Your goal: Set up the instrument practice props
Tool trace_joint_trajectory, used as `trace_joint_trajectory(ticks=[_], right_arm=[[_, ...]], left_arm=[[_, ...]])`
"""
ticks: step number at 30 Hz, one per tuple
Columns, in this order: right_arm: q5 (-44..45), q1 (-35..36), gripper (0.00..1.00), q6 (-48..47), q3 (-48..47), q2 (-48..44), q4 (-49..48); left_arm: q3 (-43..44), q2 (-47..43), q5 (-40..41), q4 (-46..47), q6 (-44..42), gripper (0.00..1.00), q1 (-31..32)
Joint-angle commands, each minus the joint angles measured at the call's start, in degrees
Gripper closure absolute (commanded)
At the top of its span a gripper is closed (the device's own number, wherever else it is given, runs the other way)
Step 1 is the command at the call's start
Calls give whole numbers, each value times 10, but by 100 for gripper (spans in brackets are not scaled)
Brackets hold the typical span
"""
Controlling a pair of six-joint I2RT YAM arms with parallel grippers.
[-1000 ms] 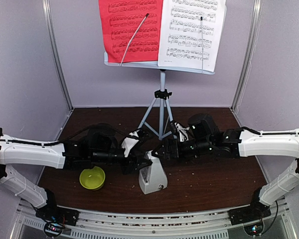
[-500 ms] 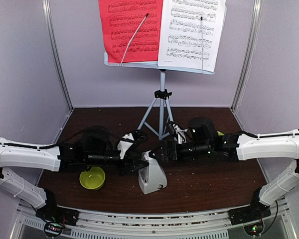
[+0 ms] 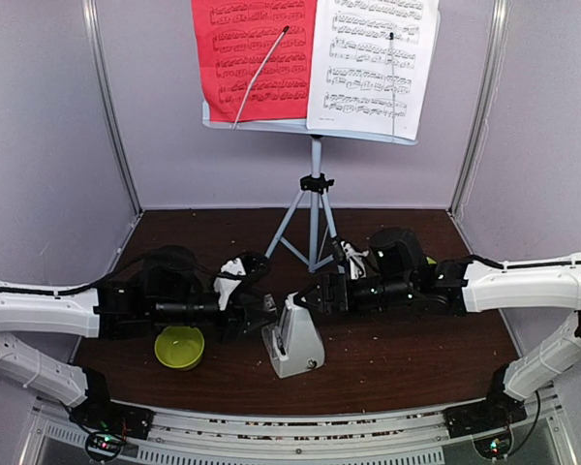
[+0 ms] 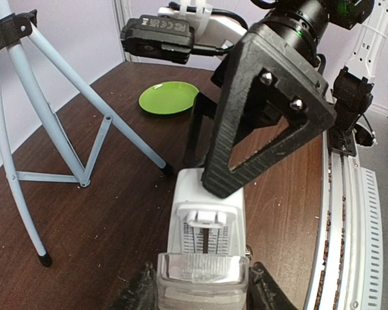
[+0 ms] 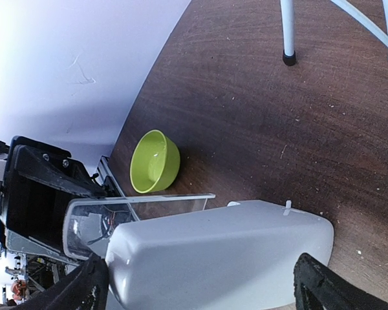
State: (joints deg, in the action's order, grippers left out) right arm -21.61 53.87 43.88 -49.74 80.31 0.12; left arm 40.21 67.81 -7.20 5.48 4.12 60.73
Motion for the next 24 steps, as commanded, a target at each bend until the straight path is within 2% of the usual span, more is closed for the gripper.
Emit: trace_joint_trajectory(ticks=[1, 6, 13, 24], right_arm=[[41, -4, 1, -34, 5, 26, 155], [38, -4, 0, -46, -21, 32, 168], [30, -4, 0, -47, -23, 37, 157], [28, -4, 0, -58, -35, 43, 166]], left_arm=[[0, -34, 23, 10, 23, 75, -6], [27, -60, 20, -51, 57, 75, -51], [149, -42, 61, -281, 93, 77, -163], [214, 2, 61, -448, 122, 78, -347]])
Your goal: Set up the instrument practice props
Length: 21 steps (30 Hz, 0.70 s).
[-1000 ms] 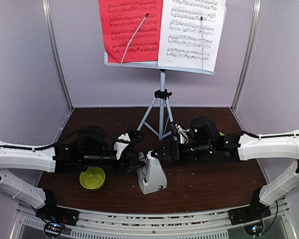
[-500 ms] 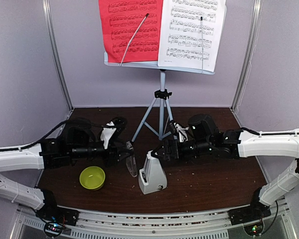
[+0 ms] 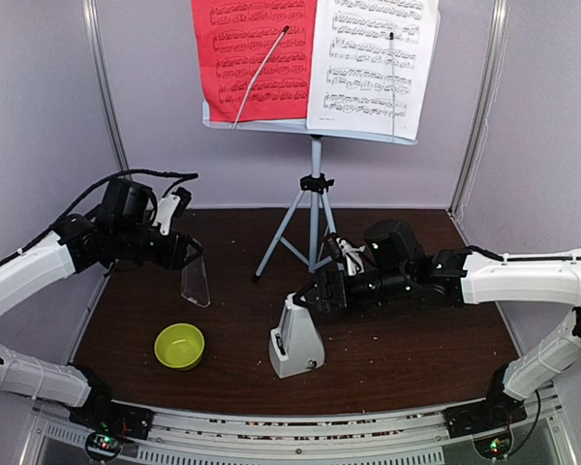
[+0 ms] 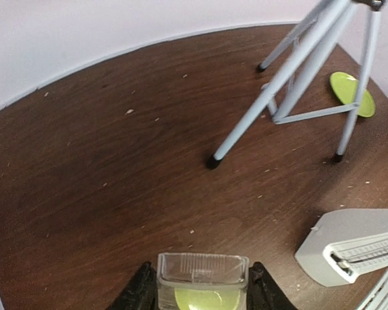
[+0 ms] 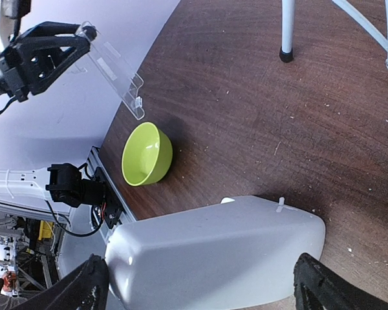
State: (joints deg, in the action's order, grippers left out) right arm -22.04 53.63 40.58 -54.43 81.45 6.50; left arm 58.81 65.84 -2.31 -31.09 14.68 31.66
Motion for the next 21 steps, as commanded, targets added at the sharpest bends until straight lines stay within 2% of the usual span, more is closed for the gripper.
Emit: trace_joint_trajectory(ticks=[1, 4, 7, 11, 17, 21], right_arm=[[32, -2, 0, -26, 12, 32, 102], [32, -1, 0, -25, 12, 33, 102], [29, -2, 0, -24, 11, 37, 99], [27, -2, 0, -23, 9, 39, 96], [26, -1, 0, -25, 7, 40, 96], [20, -1, 0, -24, 7, 38, 93]], left_arm=[[31, 29, 17, -99, 17, 78, -80], [41, 51, 34, -139, 9, 78, -140], [58, 94, 89, -185, -5, 77, -186], [54, 147, 79, -208, -9, 75, -227], [47, 196, 60, -198, 2, 69, -245], [41, 221, 54, -185, 6, 58, -254]])
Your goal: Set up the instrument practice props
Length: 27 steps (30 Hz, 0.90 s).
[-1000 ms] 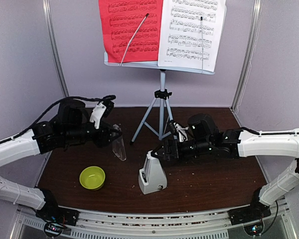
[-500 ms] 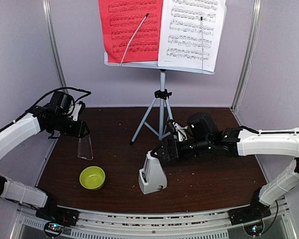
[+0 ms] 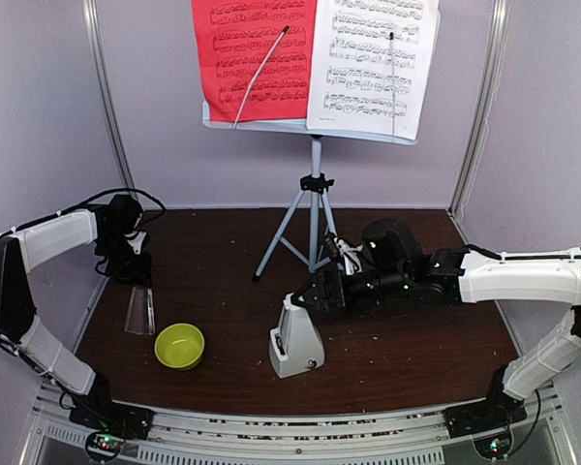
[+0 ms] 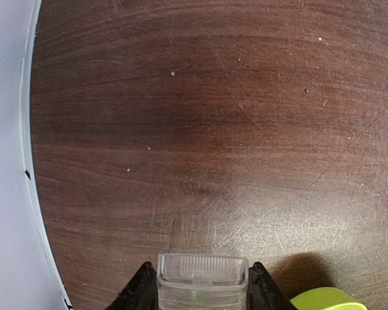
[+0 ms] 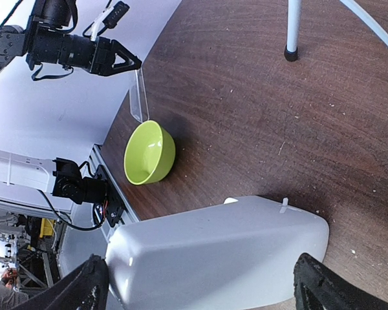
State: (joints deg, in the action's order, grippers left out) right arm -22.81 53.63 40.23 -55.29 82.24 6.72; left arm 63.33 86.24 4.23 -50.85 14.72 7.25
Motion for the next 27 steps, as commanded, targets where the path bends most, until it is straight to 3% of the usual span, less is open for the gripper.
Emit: trace_joint_trajectory(ticks=[1, 9, 16, 20, 27], right_arm=[[24, -2, 0, -21, 14, 31, 89], [22, -1, 0, -24, -8, 31, 95], [28, -2, 0, -32, -43, 21, 114], [37, -1, 0, -38, -71, 5, 132], [47, -2, 0, -48, -92, -23, 151]], left_arm=[[-7, 23, -15, 18, 7, 56, -12], [-6, 46, -24, 36, 16, 30, -17], [14, 13, -42, 31, 0, 11, -16], [25, -23, -9, 25, -13, 7, -17], [18, -76, -33, 42, -26, 7, -9]])
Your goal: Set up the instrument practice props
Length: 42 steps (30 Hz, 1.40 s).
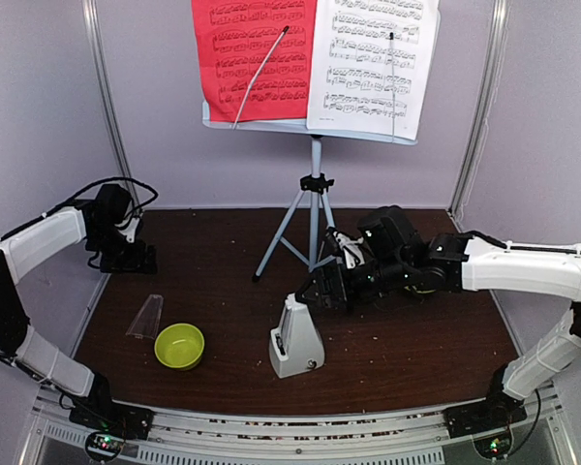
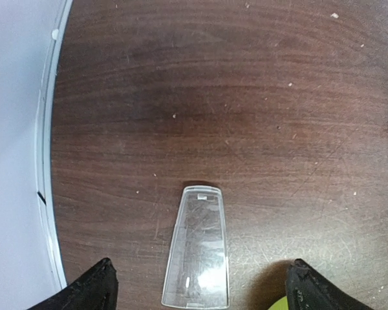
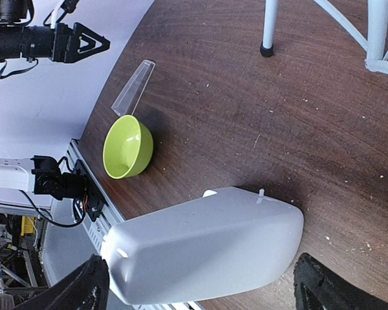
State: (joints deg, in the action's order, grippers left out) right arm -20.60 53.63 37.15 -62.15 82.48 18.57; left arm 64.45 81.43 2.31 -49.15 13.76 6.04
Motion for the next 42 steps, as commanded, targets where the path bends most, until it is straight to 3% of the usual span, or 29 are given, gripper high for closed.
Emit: trace_joint_trajectory(ticks=[1, 11, 17, 25, 32, 42], right_arm=[[26, -1, 0, -19, -21, -28, 40], [47, 15, 16, 17, 138, -92, -4], [47, 41, 45, 50, 191, -42, -59], [48, 53, 67, 79, 207, 33, -141], [79, 51, 75, 45, 148, 85, -115], [94, 6, 78, -6, 61, 152, -111]], left_arm=[[6, -34, -18, 30, -18, 7, 7], [-5, -56, -41, 52, -22, 9, 48], [-4, -63, -42, 52, -21, 10, 53], [-8, -83, -37, 38, -12, 14, 53], [-27, -118, -40, 23, -19, 16, 54], [-64, -164, -41, 19, 1, 17, 54]])
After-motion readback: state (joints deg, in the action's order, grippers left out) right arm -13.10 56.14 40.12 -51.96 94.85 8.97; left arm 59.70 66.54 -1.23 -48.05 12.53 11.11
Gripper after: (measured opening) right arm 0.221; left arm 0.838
